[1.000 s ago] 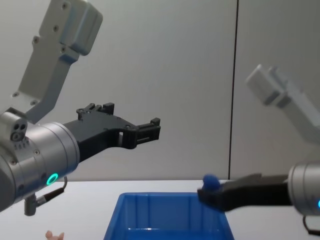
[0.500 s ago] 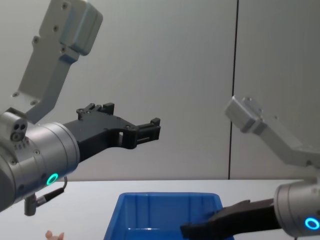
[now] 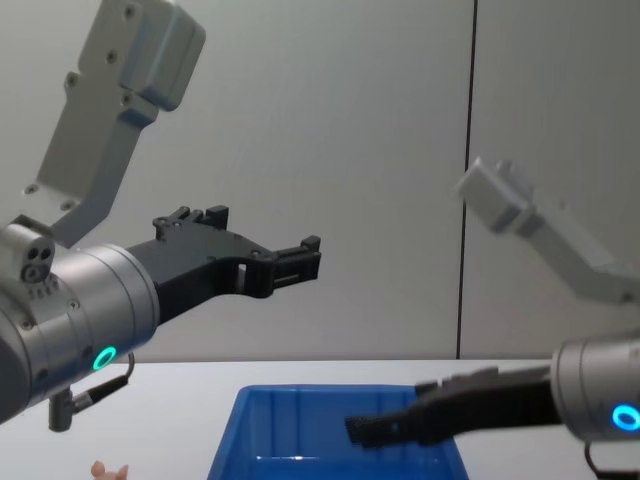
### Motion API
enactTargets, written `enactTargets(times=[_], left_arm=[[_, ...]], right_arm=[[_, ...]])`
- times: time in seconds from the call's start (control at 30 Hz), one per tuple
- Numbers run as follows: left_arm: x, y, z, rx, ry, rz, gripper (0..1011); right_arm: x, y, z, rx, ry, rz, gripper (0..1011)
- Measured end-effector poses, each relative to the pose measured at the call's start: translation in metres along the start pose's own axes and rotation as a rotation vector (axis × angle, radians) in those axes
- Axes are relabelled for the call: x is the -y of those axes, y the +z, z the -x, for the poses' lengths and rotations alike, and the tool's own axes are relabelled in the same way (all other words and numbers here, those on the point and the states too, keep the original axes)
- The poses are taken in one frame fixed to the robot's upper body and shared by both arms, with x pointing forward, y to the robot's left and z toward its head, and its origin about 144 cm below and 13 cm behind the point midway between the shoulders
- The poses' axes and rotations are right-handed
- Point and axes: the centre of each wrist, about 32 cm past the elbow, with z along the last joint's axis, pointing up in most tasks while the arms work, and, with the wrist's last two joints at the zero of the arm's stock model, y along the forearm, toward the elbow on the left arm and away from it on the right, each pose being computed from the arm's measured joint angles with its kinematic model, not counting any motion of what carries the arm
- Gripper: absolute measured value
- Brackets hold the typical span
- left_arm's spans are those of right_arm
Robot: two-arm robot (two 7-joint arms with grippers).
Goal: Pick up the two dolls from the table and place them into the box.
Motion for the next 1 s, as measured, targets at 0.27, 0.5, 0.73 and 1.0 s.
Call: enactTargets(times=[0.27, 0.5, 0.73, 1.0], left_arm=[[0.000, 0.000, 0.000, 0.000, 0.000, 0.000, 1001], [0.000, 0.000, 0.000, 0.000, 0.000, 0.000, 1001], [0.000, 0.000, 0.000, 0.000, 0.000, 0.000, 1001], [0.000, 0.000, 0.000, 0.000, 0.000, 0.000, 1001]], right_arm=[[0.013, 0.012, -0.006, -0.015, -0.019, -0.118, 1001], [0.025, 0.018, -0.014, -0.068, -0.055, -0.175, 1001], [0.034, 0.018, -0.024, -0.154, -0.088, -0.180, 1001], [0.043, 0.013, -0.032, -0.255, -0.116, -0.152, 1001]])
